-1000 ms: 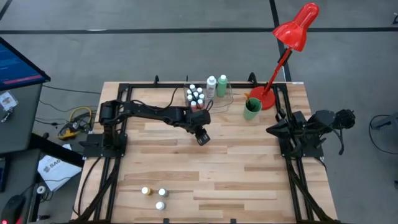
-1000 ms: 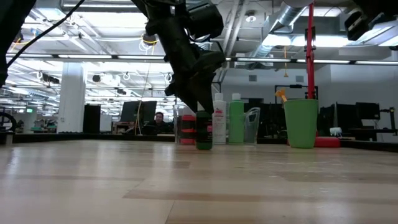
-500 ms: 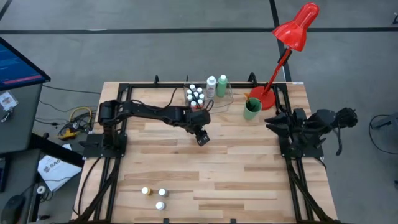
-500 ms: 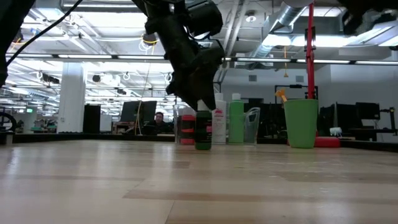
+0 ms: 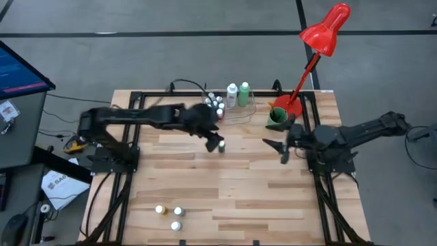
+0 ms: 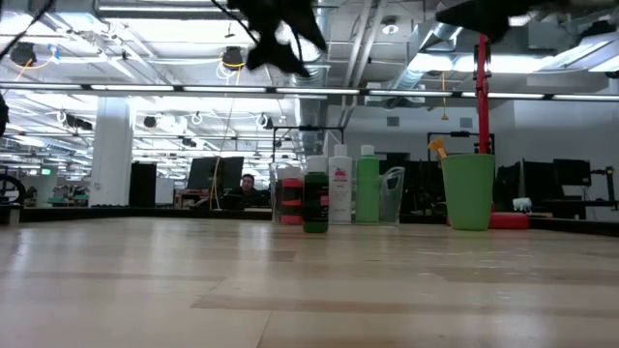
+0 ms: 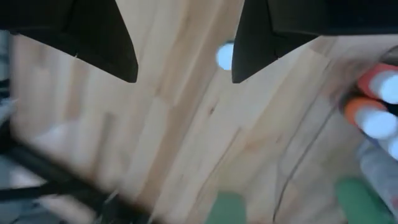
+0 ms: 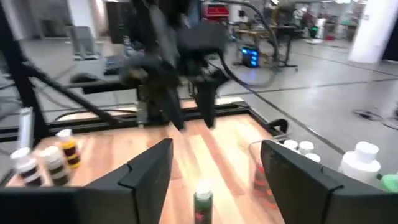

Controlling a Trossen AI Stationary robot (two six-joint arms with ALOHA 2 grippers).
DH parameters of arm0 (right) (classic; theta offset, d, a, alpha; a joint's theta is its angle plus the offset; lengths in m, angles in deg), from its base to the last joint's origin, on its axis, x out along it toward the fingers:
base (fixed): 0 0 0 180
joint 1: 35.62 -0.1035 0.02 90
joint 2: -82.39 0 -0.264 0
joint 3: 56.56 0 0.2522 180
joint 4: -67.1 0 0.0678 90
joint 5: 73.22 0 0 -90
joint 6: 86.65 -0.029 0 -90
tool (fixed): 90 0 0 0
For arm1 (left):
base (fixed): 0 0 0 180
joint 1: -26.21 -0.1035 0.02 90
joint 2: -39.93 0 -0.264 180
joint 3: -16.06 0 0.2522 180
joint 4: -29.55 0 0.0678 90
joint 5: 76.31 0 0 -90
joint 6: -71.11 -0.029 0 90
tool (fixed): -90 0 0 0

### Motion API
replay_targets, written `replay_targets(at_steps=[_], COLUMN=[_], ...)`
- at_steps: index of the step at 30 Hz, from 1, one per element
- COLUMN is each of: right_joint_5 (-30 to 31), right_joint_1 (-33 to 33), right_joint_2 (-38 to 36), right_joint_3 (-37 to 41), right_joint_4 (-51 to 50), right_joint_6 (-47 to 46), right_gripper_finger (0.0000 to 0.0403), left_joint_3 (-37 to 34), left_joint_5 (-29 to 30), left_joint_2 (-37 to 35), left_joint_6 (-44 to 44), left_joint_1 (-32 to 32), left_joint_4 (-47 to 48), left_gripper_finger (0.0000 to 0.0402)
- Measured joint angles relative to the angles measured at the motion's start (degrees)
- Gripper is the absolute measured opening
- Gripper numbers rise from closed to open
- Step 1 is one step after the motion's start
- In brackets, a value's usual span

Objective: Pick & Place Paint Supplies
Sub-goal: Put the small dark green paint bottle into the transparent bin

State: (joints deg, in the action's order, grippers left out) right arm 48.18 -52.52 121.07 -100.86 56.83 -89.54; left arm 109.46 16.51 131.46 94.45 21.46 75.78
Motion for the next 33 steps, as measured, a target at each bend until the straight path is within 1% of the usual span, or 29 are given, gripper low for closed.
replay_targets(at_steps=[2, 4, 7, 10, 14, 18, 22, 24, 25, 29, 33], right_joint_5=[-0.1, -1.7, -5.4, -10.8, -16.8, -19.4, -22.2, -23.1, -23.5, -24.4, -24.5], right_joint_1=[1.7, 3.7, 6.8, 9.8, 12.3, 13.8, 15.3, 15.7, 15.9, 16.7, 17.5], right_joint_2=[5.3, 10.3, 18.4, 25.8, 35.7, 43.9, 50.8, 53.6, 55.0, 59.9, 63.5], right_joint_3=[-4.1, -8.3, -16.1, -23.6, -31.8, -37.4, -41.7, -43.4, -44.0, -46.7, -48.8], right_joint_4=[-1.9, -6.3, -13.2, -20.2, -24.9, -27.0, -29.1, -29.1, -30.2, -30.2, -30.6], right_joint_6=[-0.1, -0.2, -2.9, -4.6, -4.3, -4.1, -4.1, -4.1, -4.1, -4.1, -4.3], right_gripper_finger=[0.0246, 0.0249, 0.0249, 0.0249, 0.0249, 0.0249, 0.0249, 0.0249, 0.0249, 0.0249, 0.0249], left_joint_3=[0.0, 0.0, 0.0, 0.0, 0.0, -2.9, -9.3, -13.7, -16.3, -27.6, -38.7], left_joint_5=[0.2, 1.1, 3.7, 7.9, 13.9, 21.8, 28.6, 30.4, 30.6, 30.7, 30.6], left_joint_2=[-3.9, -8.0, -13.9, -20.1, -28.2, -35.8, -42.8, -46.3, -47.8, -54.6, -61.9], left_joint_6=[0.5, 1.4, 1.7, 1.6, 1.5, 0.9, -0.9, -0.9, -1.0, -0.9, -1.4], left_joint_1=[0.3, 0.7, 1.6, 2.9, 5.3, 9.4, 13.1, 14.5, 15.0, 16.5, 17.2], left_joint_4=[0.1, 0.2, 0.7, 2.1, 6.9, 7.6, 7.2, 4.6, 2.7, -6.3, -18.1], left_gripper_finger=[0.0247, 0.0243, 0.0231, 0.0213, 0.0172, 0.0115, 0.0047, 0.0015, 0.0008, 0.0005, 0.0001])
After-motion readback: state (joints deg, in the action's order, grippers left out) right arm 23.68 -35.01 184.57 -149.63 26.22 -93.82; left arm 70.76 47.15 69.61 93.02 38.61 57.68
